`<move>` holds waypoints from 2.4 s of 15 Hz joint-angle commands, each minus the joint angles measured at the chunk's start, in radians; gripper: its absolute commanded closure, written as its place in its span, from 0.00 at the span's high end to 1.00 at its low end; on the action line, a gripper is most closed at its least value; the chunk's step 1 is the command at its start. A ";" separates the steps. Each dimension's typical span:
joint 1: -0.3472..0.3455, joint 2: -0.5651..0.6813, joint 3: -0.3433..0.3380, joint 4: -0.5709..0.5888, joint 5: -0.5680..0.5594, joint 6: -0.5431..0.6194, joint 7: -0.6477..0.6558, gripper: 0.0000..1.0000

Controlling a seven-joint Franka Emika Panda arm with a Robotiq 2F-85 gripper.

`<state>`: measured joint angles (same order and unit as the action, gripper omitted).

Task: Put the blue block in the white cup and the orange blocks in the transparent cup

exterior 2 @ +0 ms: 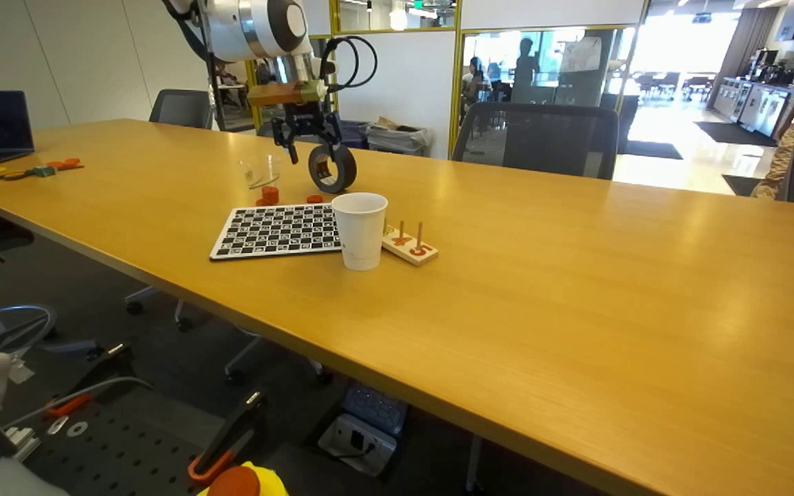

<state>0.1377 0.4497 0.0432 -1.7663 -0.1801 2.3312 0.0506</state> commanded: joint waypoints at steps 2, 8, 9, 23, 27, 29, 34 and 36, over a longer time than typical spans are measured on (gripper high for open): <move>0.032 0.081 -0.025 0.063 -0.003 0.008 0.129 1.00; 0.032 0.139 -0.018 0.090 0.036 0.036 0.189 1.00; 0.031 0.143 -0.018 0.090 0.039 0.040 0.194 1.00; 0.049 0.125 -0.013 0.066 0.039 0.072 0.220 1.00; 0.066 0.090 -0.012 0.026 0.028 0.100 0.222 1.00; 0.078 0.073 -0.014 0.009 0.021 0.110 0.228 1.00; 0.084 0.055 -0.014 -0.006 0.028 0.114 0.229 1.00; 0.086 0.055 -0.020 -0.004 0.026 0.110 0.241 1.00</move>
<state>0.2137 0.5376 0.0383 -1.7406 -0.1616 2.4238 0.2714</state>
